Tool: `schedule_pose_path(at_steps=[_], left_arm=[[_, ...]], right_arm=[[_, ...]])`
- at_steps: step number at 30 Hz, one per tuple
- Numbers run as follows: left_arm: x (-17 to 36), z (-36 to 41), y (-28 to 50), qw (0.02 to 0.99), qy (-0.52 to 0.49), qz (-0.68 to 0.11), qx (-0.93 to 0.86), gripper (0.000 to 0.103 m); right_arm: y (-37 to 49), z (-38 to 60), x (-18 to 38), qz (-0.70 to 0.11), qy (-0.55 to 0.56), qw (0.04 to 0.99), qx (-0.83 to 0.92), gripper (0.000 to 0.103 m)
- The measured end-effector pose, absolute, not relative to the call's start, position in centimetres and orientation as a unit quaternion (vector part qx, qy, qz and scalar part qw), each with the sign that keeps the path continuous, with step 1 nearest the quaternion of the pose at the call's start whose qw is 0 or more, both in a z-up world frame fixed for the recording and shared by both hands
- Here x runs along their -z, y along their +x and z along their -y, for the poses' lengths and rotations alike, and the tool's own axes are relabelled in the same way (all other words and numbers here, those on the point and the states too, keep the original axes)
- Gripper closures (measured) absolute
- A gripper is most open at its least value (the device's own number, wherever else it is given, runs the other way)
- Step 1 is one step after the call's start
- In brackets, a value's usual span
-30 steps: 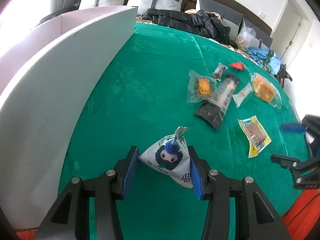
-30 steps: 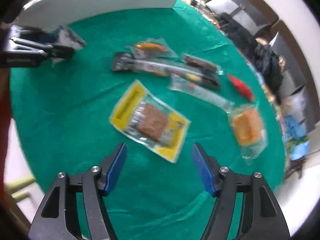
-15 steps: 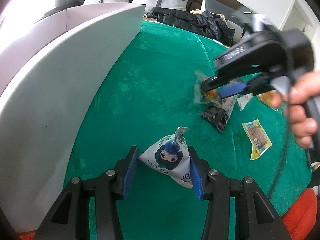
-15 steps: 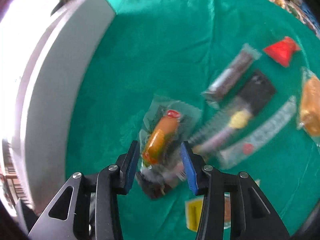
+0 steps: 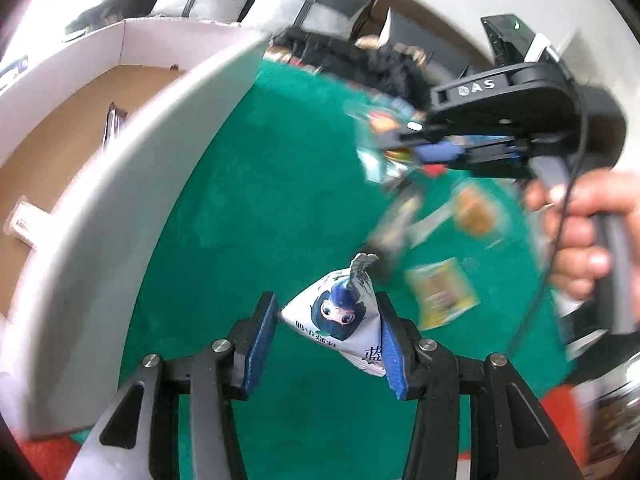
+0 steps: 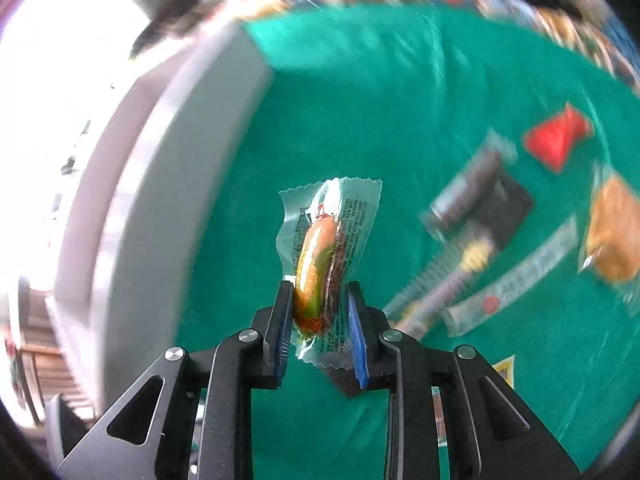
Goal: Organize snacks
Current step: 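Carry both snacks over the white box and open both tools to drop them, then bring both open tools back over the remaining snacks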
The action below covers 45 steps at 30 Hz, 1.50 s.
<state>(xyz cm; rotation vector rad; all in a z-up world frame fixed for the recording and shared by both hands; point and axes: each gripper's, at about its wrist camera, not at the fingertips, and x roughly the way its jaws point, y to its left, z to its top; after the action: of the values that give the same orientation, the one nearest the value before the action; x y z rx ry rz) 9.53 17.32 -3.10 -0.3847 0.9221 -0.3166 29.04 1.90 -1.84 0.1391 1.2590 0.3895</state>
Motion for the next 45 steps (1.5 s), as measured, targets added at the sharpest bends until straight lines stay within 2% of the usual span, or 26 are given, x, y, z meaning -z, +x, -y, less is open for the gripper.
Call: schedule_pose_path(at_steps=[4, 7, 9, 10, 11, 15, 19, 22, 24, 25, 29, 32, 36, 39, 45], left_arm=[[-2.3, -22.3, 9.4, 0.89, -0.18, -0.406, 0.104, 0.056], [-4.5, -28.9, 9.9, 0.906, -0.161, -0.392, 0.013, 0.053], [-4.7, -33.8, 10.7, 0.907, -0.142, -0.392, -0.063, 0.035], [-4.5, -35.9, 11.1, 0.903, -0.135, -0.397, -0.09, 0.013], [-4.0, -38.0, 11.3, 0.898, -0.127, -0.403, -0.126, 0.01], [-3.2, -41.3, 8.5, 0.888, -0.143, -0.406, -0.16, 0.01], [-2.6, -37.1, 5.6, 0.895, -0.159, -0.408, -0.084, 0.01], [-2.8, -30.9, 4.8, 0.9, -0.15, -0.41, 0.01, 0.01], [-2.5, -25.9, 5.0, 0.895, -0.134, -0.418, 0.077, 0.007], [-2.1, -23.4, 5.3, 0.89, -0.126, -0.424, 0.111, 0.001], [2.5, -13.0, 7.6, 0.865, -0.06, -0.465, 0.176, 0.0], [7.3, -7.6, 9.2, 0.844, -0.012, -0.507, 0.174, 0.002], [10.2, -4.3, 10.4, 0.844, 0.041, -0.512, 0.157, 0.002], [10.7, -3.0, 10.9, 0.858, 0.07, -0.491, 0.134, 0.0], [10.9, -1.2, 13.4, 0.872, 0.06, -0.469, 0.128, 0.0]], right_arm=[[27.8, -7.4, -5.9, -0.536, 0.069, 0.795, -0.276, 0.077], [27.1, -13.0, -8.6, -0.519, 0.064, 0.783, -0.336, 0.074], [26.1, -16.9, -8.7, -0.517, 0.062, 0.771, -0.367, 0.061], [25.8, -18.6, -8.6, -0.512, 0.061, 0.767, -0.381, 0.051], [25.6, -19.4, -8.3, -0.506, 0.06, 0.769, -0.386, 0.038], [24.9, -16.4, -8.6, -0.463, 0.065, 0.792, -0.392, 0.037], [24.7, -8.9, -6.1, -0.44, 0.019, 0.834, -0.331, 0.032], [23.2, 1.6, -0.5, -0.448, -0.055, 0.868, -0.208, 0.032], [21.4, 7.0, 3.0, -0.473, -0.08, 0.864, -0.154, 0.032], [20.0, 10.1, 4.9, -0.488, -0.083, 0.859, -0.128, 0.032], [15.4, 17.3, 9.0, -0.503, -0.069, 0.859, -0.065, 0.032], [13.5, 19.6, 10.5, -0.488, -0.051, 0.871, -0.039, 0.032], [13.5, 20.2, 11.3, -0.474, -0.064, 0.878, -0.03, 0.031], [13.9, 20.7, 11.3, -0.458, -0.064, 0.886, -0.033, 0.027], [15.1, 22.0, 11.4, -0.442, -0.023, 0.896, -0.034, 0.017]])
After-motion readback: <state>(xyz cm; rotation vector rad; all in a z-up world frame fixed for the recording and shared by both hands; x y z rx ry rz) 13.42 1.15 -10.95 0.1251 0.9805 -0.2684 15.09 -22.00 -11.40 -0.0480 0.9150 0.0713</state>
